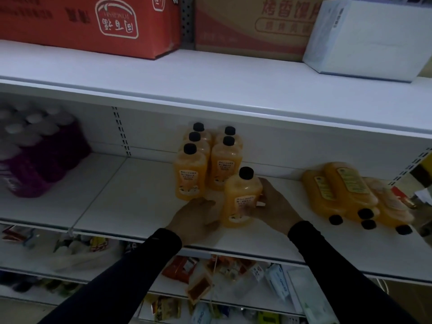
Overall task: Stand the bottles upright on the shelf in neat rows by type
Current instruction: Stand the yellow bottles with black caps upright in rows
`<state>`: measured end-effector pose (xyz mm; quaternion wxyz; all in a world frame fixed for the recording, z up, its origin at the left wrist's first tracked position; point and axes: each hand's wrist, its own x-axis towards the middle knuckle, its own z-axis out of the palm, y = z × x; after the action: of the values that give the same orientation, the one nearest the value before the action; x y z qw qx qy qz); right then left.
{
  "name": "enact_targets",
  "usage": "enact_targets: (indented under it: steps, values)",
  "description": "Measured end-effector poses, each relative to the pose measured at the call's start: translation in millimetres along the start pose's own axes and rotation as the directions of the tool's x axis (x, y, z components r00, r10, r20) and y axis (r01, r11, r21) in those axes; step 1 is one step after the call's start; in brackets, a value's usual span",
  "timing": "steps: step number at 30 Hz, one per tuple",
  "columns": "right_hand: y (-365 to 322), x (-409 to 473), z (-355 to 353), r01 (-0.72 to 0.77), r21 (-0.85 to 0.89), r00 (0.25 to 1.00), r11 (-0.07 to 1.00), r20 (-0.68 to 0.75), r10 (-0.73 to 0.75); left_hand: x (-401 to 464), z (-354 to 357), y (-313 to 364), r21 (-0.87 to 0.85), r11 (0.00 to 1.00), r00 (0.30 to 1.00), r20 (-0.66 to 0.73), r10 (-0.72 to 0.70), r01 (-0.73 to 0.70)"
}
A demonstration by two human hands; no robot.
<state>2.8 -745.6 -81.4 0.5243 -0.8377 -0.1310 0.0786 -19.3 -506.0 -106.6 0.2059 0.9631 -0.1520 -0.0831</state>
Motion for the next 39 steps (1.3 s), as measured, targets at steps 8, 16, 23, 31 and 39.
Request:
enact_targets:
  steps: [8,16,23,31,39]
  values:
    - [-1.5,27.3,35.2,0.095,-0.012,0.969,0.995,-0.228,-0.095,-36.1,24.1,-42.8,0.251,0.968,0.977,-0.199,0.077,-0.026]
    - [8.8,49.5,58.5,0.129,-0.047,0.919,0.991,-0.370,-0.137,-31.4,32.2,-50.0,0.273,0.962,0.984,-0.177,0.030,0.020]
    - [10.8,49.0,63.5,0.114,-0.053,0.913,0.992,-0.388,-0.126,-30.5,35.2,-53.2,0.272,0.962,0.980,-0.194,0.044,0.010]
    - [8.5,47.1,65.5,0.063,-0.075,0.925,0.995,-0.371,-0.087,-30.2,29.0,-53.7,0.133,0.991,0.976,-0.217,0.025,0.005]
    - [3.8,43.6,64.1,-0.018,-0.100,0.966,0.995,-0.258,-0.009,-0.8,-14.3,-53.8,-0.364,0.913,0.909,-0.291,-0.300,0.184]
